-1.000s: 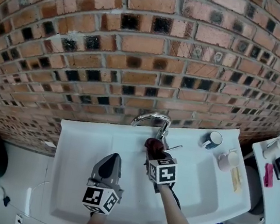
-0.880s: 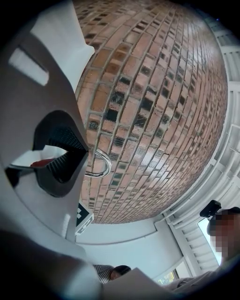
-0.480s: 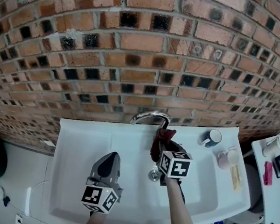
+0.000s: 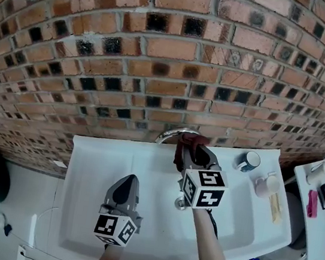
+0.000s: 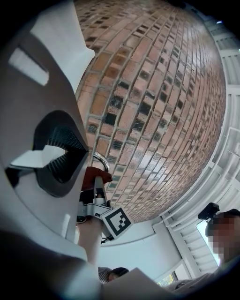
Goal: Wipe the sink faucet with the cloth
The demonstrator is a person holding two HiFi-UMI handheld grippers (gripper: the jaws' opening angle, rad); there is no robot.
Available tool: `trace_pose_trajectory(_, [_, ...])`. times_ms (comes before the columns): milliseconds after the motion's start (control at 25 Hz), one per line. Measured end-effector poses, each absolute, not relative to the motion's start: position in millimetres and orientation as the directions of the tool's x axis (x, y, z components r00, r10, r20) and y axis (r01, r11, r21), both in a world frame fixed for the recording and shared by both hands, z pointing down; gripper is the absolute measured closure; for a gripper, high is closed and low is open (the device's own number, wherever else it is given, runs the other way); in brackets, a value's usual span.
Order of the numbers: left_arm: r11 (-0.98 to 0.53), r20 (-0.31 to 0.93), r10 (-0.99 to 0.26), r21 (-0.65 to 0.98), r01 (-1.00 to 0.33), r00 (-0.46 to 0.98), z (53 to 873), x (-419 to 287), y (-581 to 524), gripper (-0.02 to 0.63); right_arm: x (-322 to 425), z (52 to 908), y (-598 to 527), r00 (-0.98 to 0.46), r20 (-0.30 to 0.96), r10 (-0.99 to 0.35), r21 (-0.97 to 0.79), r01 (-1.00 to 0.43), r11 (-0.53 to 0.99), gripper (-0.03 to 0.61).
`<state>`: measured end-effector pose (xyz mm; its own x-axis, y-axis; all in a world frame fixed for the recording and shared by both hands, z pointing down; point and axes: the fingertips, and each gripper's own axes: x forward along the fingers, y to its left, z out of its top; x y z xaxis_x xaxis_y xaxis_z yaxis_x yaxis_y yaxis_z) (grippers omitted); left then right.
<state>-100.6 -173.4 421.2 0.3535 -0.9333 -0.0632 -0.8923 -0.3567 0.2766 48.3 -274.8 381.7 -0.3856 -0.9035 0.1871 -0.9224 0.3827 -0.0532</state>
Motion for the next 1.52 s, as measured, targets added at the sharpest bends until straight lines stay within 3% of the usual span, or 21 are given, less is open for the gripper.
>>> trace_pose_trajectory(600, [-0.330,-0.074,-0.944,0.276,-0.903,0.323,416.4,-116.0,-168.1,0.620,-21.0,387.2,-261.9,-0.500,0.213,-0.840,0.044,-0.853,0.519,0.529])
trace_pose_trajectory(1520, [-0.338,-0.068,-0.941,0.264,-0.903,0.332,416.9,-112.4,-167.5,0.620,-61.6,383.8,-244.2,-0.669,0.268,-0.693,0.078,-0.702,0.708,0.529])
